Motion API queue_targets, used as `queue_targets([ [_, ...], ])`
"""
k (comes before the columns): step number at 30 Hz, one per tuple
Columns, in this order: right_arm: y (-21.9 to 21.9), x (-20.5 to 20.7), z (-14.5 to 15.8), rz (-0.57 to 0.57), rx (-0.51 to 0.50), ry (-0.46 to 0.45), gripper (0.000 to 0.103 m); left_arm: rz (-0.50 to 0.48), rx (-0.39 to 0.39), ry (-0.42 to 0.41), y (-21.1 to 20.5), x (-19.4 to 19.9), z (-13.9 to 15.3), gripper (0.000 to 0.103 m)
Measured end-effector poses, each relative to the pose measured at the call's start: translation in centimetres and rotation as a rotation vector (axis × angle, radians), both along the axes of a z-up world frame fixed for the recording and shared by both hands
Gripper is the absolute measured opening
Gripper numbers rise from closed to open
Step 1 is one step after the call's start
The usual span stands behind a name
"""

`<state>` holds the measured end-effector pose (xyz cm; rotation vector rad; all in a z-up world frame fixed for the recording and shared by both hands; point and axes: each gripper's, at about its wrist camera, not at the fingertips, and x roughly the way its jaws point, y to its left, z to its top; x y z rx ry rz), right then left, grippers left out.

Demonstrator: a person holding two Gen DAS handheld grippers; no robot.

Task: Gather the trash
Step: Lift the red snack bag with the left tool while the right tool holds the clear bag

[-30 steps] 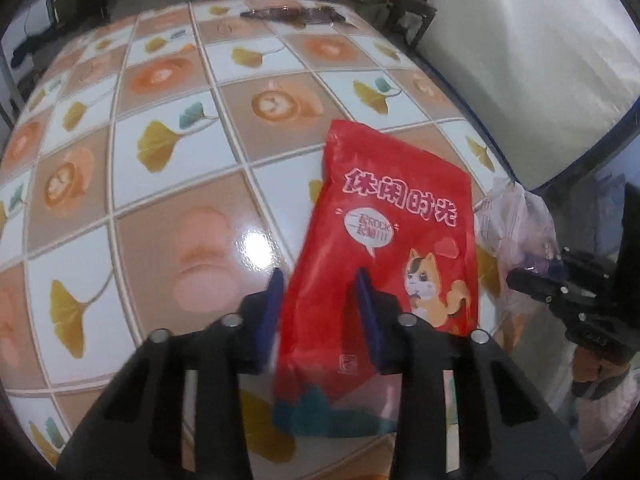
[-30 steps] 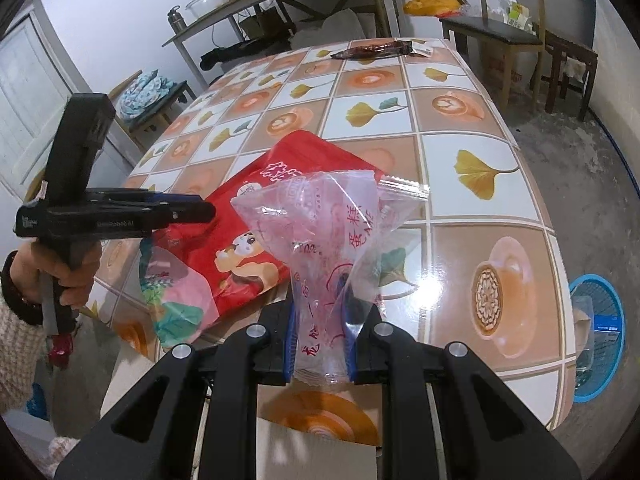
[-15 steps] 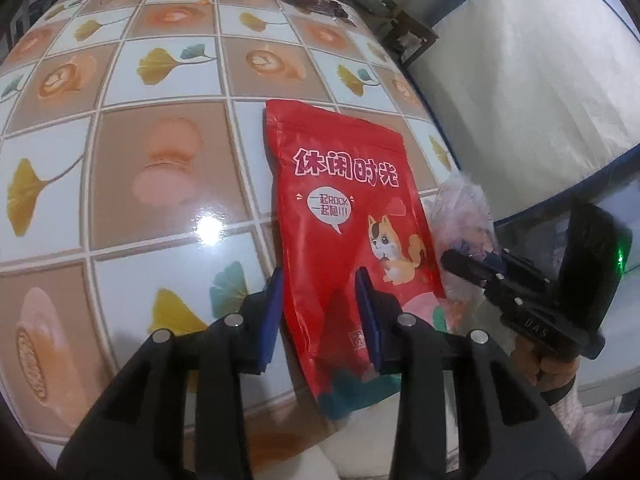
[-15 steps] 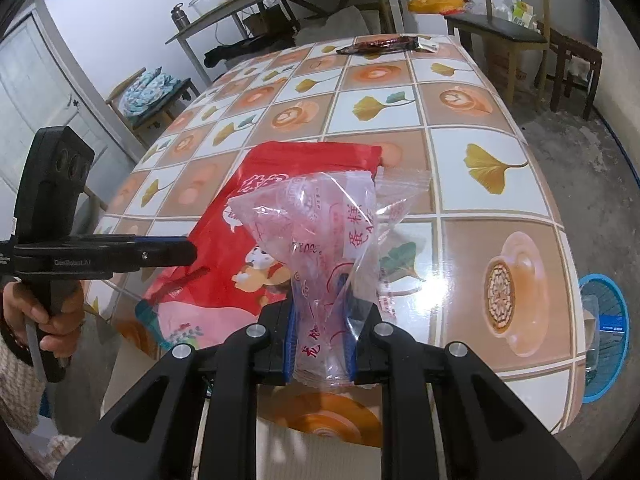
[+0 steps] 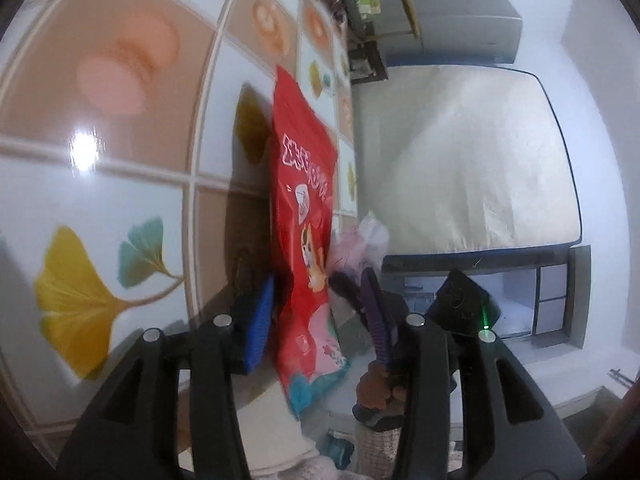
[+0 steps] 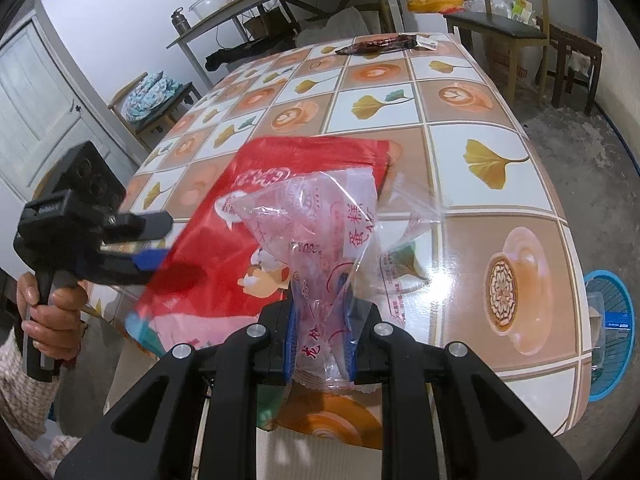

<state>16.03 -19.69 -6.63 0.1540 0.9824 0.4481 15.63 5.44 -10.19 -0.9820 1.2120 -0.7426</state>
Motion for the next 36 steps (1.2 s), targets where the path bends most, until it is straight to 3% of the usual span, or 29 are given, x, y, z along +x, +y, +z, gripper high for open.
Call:
queue_targets([
  [6,-0.4,0.0,0.0,-0.007,0.008,-0.002,0.019,-0.014,-0.060,0.000,-0.8,-0.7,-0.2,0.042],
  [9,-0.5,-0.1,-0.1,-0.011,0.014,-0.004,0.019,-0.034,-0.072,-0.017,-1.3,-0.7,-0.1,0.028],
  [12,-0.7,-0.1,-0.1,-0.015,0.019,-0.006,0.018,-0.042,0.051,-0.059,-1.7,-0.8,0.8,0.012],
  [15,-0.8,-0.1,-0.2,-0.016,0.020,-0.009,0.018,-0.048,0.199,-0.109,-2.4,-1.0,1.9,0.005],
  [19,-0.6,-0.2,0.0,-0.022,0.006,-0.018,0.018,-0.081,0.474,-0.242,-4.5,-2.2,3.9,0.003],
  [24,-0.8,-0.7,0.4,-0.037,-0.021,-0.040,0.016,-0.096,0.691,-0.378,-6.9,-3.5,5.8,0.003],
  [28,-1.5,-1.1,0.7,-0.054,-0.016,-0.047,0.015,-0.093,0.776,-0.432,-8.3,-4.0,6.5,0.003],
  [36,-2.7,-1.7,1.4,-0.090,-0.015,-0.065,0.014,-0.085,0.808,-0.463,-8.8,-4.6,6.8,0.003],
])
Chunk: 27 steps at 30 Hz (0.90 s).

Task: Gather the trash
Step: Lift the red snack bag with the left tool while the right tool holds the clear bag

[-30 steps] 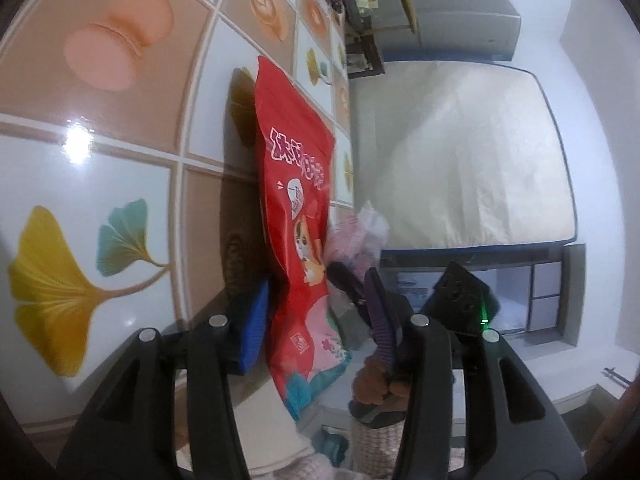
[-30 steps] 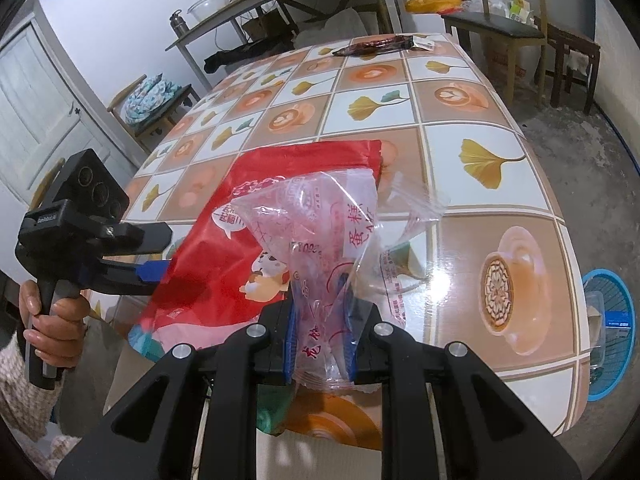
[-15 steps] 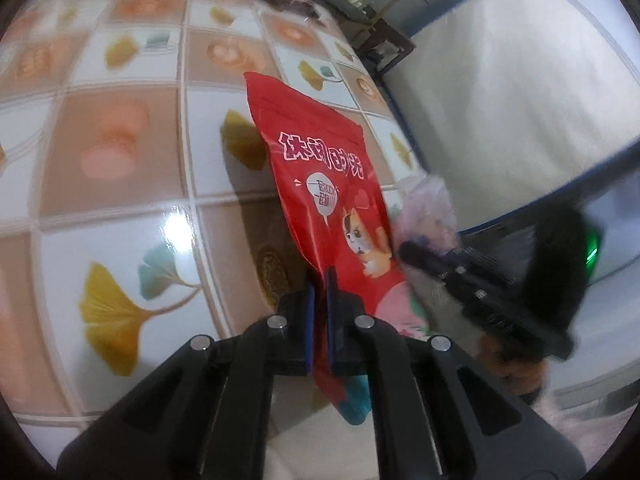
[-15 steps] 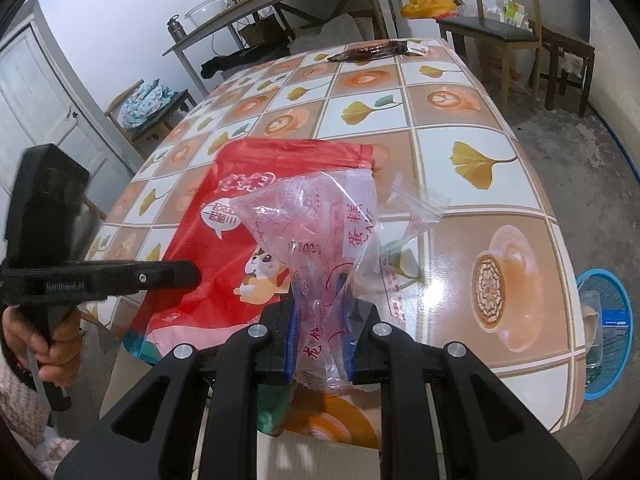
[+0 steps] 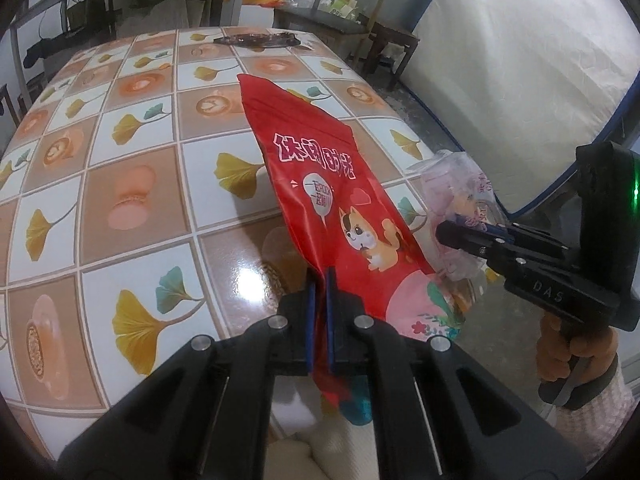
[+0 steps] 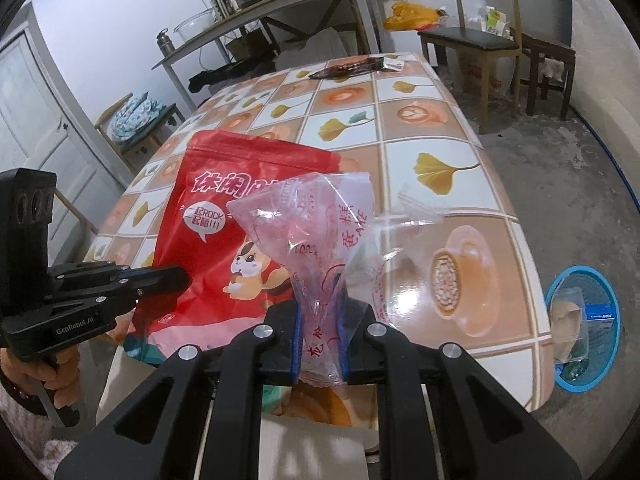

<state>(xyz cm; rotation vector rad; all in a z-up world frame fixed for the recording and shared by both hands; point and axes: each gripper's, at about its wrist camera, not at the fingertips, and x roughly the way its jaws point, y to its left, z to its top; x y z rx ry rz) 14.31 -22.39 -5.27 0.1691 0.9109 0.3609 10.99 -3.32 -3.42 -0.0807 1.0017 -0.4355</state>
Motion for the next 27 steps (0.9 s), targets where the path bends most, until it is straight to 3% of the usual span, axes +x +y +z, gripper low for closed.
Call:
queue_targets([
  [27,-1.5,-0.9,1.5,-0.045,-0.001,-0.042,0.013,0.004,0.013,-0.077,-0.7,-1.3,1.9,0.003],
])
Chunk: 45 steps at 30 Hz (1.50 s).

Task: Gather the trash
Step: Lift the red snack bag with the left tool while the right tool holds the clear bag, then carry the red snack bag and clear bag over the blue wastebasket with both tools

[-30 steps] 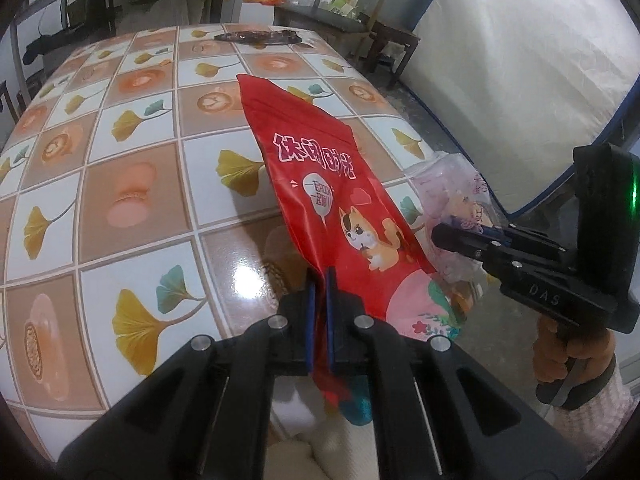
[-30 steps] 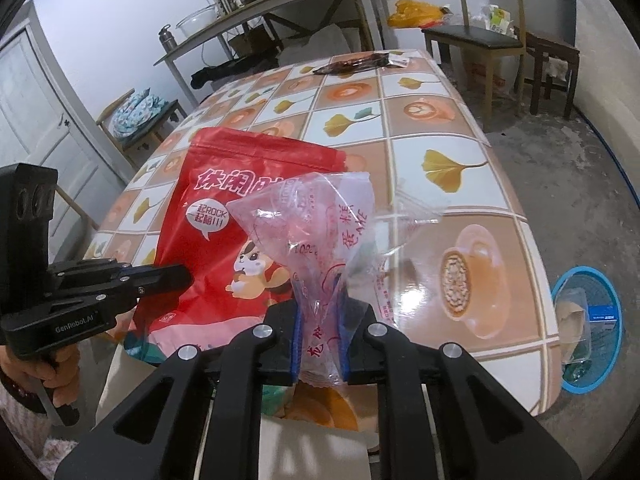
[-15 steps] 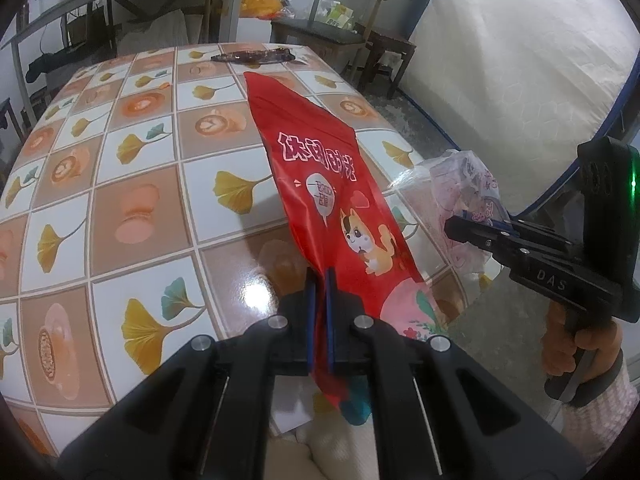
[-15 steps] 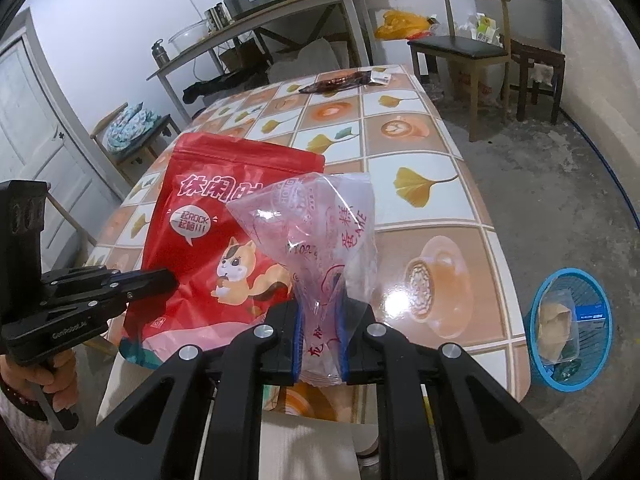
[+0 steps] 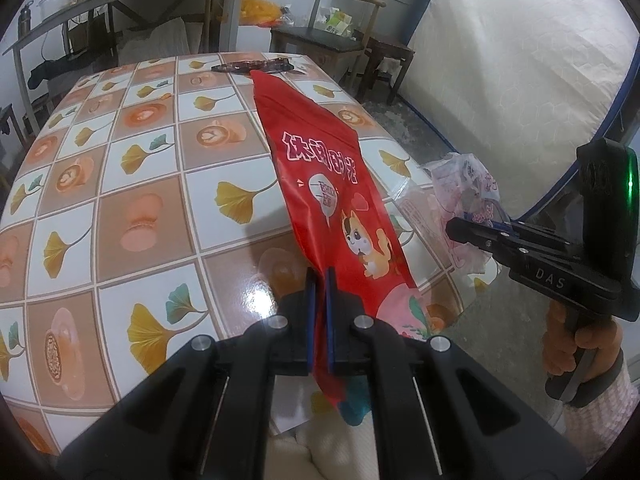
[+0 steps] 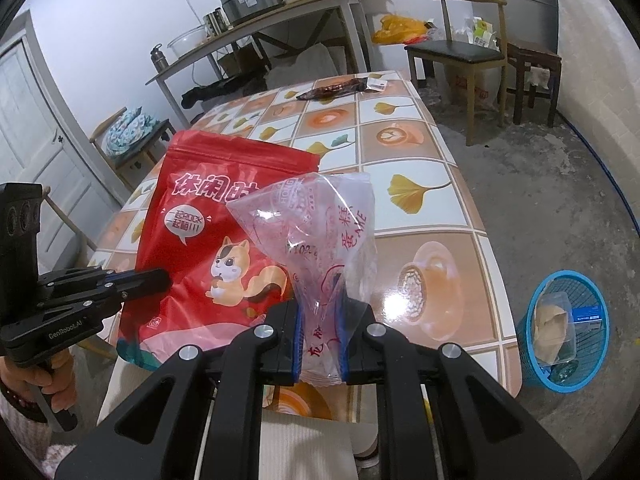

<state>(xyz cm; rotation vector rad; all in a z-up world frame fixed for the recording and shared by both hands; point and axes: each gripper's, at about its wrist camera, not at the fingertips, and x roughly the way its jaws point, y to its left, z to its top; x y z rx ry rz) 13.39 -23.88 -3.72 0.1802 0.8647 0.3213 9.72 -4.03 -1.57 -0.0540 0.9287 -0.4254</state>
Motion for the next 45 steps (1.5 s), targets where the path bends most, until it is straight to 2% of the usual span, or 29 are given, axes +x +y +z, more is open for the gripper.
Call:
queue_targets([
  [10,-1.6,-0.8,1.3,-0.062,0.007,-0.037,0.013,-0.027,-0.093,-0.031,0.2,0.1,1.7,0.003],
  [21,-5.4,-2.1,2.3,-0.161,0.039,-0.086,0.013,-0.101,-0.149,-0.029,-2.5,1.3,3.2,0.002],
  [45,-14.0,-6.4,2.2,-0.343,0.104,-0.128,0.013,-0.232,-0.125,-0.044,-9.8,2.2,4.2,0.002],
])
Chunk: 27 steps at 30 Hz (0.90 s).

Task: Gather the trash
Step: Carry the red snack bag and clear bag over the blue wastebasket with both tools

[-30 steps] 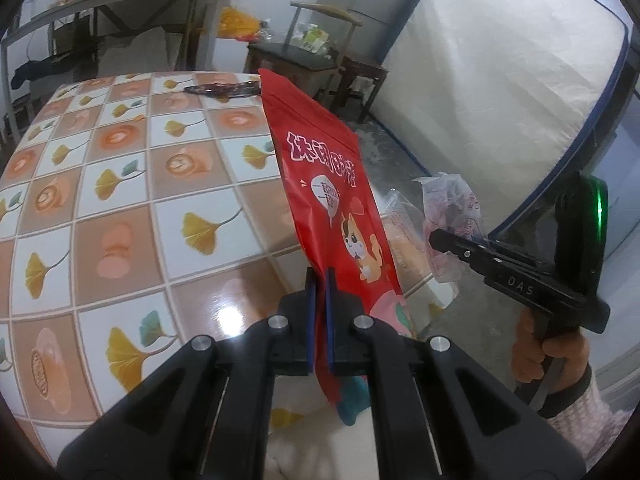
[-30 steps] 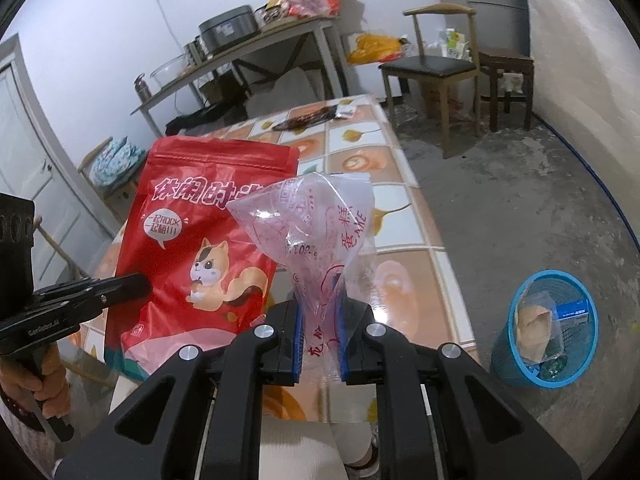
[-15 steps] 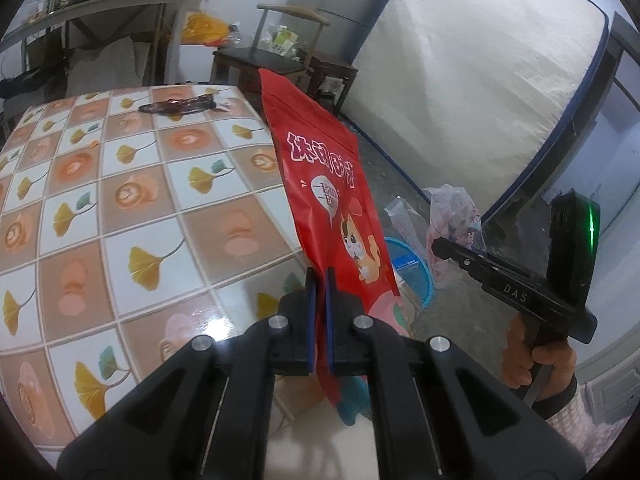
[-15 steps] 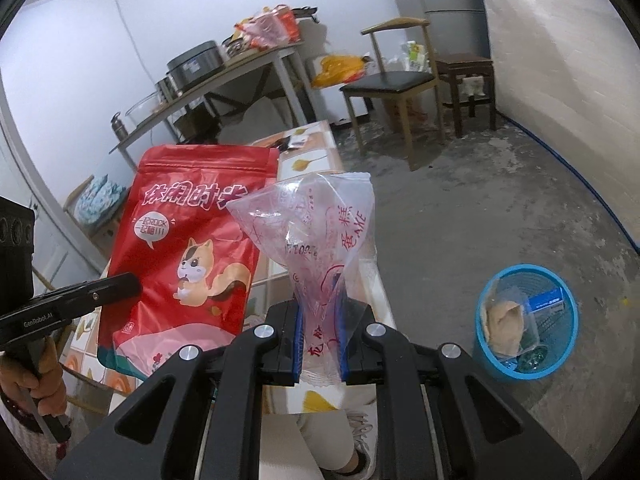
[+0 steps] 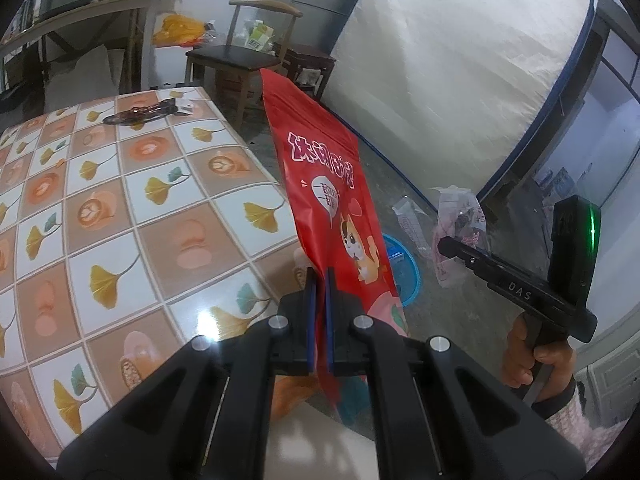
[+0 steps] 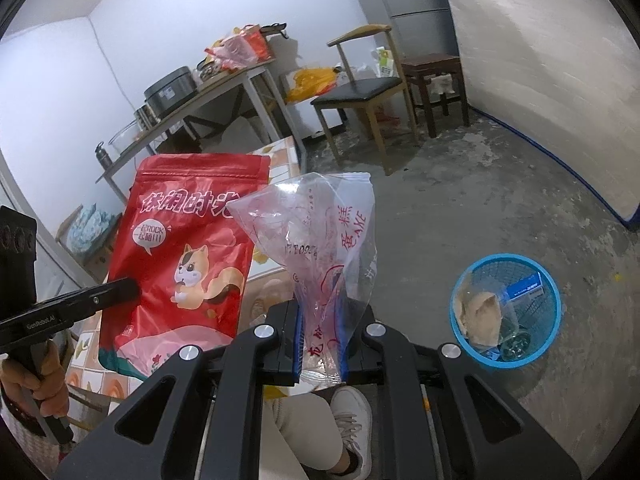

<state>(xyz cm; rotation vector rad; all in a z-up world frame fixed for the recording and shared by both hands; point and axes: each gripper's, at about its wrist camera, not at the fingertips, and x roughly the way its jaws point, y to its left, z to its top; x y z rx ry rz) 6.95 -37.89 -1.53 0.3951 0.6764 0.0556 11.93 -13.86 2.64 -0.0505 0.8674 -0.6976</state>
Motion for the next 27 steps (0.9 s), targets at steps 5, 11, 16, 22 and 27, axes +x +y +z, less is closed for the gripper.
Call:
queue_targets([
  [5,-1.2,-0.9,-0.1,-0.026,0.011,-0.003,0.013,-0.021,0.009,-0.001,-1.4,0.1,-0.1,0.002],
  [11,-2.6,-1.8,-0.6,-0.057,0.025,-0.005,0.013,-0.043,0.017,-0.001,-2.9,0.1,-0.2,0.002],
  [16,-3.5,-2.3,-0.9,-0.083,0.042,-0.003,0.013,-0.067,0.026,0.006,-4.5,0.4,-0.3,0.002],
  [22,-5.6,-3.1,-1.7,-0.126,0.058,-0.002,0.013,-0.100,0.033,0.028,-6.8,1.2,-0.7,0.002],
  [27,-8.6,-4.5,-2.4,-0.207,0.054,0.001,0.013,-0.148,0.038,0.068,-9.7,2.4,-1.4,0.002],
])
